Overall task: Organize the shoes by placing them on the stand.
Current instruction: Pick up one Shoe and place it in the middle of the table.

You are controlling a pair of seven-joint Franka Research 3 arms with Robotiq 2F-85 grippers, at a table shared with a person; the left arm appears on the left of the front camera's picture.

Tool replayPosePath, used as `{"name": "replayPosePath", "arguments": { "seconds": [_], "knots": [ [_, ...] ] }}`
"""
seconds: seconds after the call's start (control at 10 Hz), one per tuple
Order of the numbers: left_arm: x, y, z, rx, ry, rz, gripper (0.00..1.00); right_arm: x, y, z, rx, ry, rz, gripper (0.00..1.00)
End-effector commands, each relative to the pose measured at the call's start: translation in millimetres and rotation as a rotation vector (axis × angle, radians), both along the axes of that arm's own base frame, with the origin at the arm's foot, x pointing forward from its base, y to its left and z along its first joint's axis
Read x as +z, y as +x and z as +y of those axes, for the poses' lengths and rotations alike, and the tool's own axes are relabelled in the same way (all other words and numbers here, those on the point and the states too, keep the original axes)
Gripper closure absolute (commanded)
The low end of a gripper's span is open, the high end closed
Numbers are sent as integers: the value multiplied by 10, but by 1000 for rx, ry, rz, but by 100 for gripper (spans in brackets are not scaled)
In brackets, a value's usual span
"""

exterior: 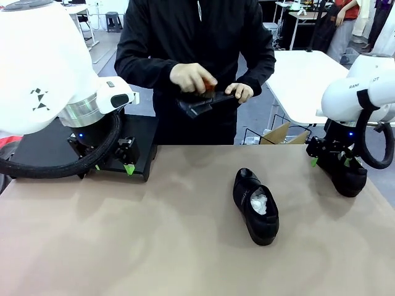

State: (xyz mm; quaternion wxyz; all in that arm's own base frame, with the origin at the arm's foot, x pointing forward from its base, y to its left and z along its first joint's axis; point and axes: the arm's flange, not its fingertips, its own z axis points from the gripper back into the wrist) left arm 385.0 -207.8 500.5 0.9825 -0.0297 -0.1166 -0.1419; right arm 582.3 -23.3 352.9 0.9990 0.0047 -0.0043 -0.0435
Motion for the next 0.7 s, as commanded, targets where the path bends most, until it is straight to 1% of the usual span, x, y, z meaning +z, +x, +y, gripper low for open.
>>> {"name": "replayPosePath", "arguments": {
  "seconds": [0.0, 0.1, 0.4, 0.5, 0.6],
  "knots": [
    [3, 2, 6, 5, -2, -12, 19, -29, -7, -34, 40, 35, -27, 6],
    [3, 2, 6, 5, -2, -12, 19, -32, -1, -45, 47, 31, -28, 22],
    [3, 2, 6, 5, -2, -12, 19, -80, -6, -78, 54, 38, -7, 82],
    [3, 2, 6, 5, -2, -12, 19, -82, -2, -77, 53, 38, -6, 100],
    [3, 2, 6, 5, -2, -12, 19, -84, 1, -105, 55, 34, -6, 100]
  ]
}}
